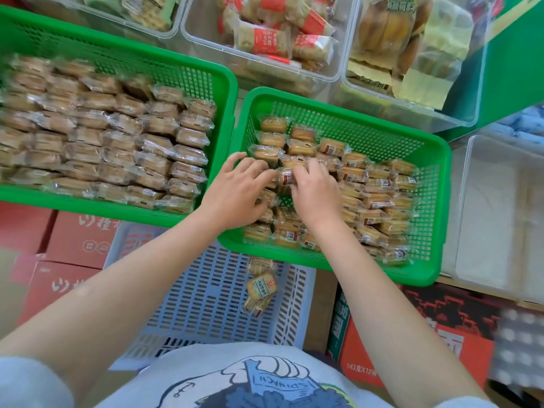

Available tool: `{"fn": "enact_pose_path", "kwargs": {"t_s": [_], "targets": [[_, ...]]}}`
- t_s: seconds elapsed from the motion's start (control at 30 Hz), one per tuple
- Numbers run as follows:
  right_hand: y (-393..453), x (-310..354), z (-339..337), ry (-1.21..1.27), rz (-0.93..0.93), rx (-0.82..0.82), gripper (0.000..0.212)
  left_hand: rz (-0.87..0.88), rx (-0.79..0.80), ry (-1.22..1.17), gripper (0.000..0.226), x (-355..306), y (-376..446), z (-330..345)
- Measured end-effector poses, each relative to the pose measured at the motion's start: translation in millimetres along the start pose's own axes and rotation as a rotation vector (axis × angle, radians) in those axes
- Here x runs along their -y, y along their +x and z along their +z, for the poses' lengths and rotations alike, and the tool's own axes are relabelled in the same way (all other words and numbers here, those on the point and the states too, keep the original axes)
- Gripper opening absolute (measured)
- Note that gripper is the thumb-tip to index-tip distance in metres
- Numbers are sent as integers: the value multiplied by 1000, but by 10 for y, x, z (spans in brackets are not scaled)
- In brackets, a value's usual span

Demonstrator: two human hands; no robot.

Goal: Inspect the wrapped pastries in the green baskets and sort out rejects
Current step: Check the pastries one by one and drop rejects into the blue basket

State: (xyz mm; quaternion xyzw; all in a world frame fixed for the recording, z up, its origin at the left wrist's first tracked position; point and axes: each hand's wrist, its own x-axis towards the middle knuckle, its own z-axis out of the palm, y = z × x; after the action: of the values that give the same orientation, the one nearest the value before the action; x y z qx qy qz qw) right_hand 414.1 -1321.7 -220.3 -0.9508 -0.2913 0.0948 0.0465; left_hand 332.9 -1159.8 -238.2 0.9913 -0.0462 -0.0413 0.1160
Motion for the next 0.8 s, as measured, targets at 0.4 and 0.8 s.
{"fn": "enact_pose_path", "kwargs": {"t_s": [0.4, 0.8], "targets": [[307, -149, -166, 145, 62, -25, 22, 50, 185, 139, 61, -47, 36, -67], [528, -93, -81, 183, 115, 110, 10, 60, 181, 143, 60, -32, 37, -57]]}}
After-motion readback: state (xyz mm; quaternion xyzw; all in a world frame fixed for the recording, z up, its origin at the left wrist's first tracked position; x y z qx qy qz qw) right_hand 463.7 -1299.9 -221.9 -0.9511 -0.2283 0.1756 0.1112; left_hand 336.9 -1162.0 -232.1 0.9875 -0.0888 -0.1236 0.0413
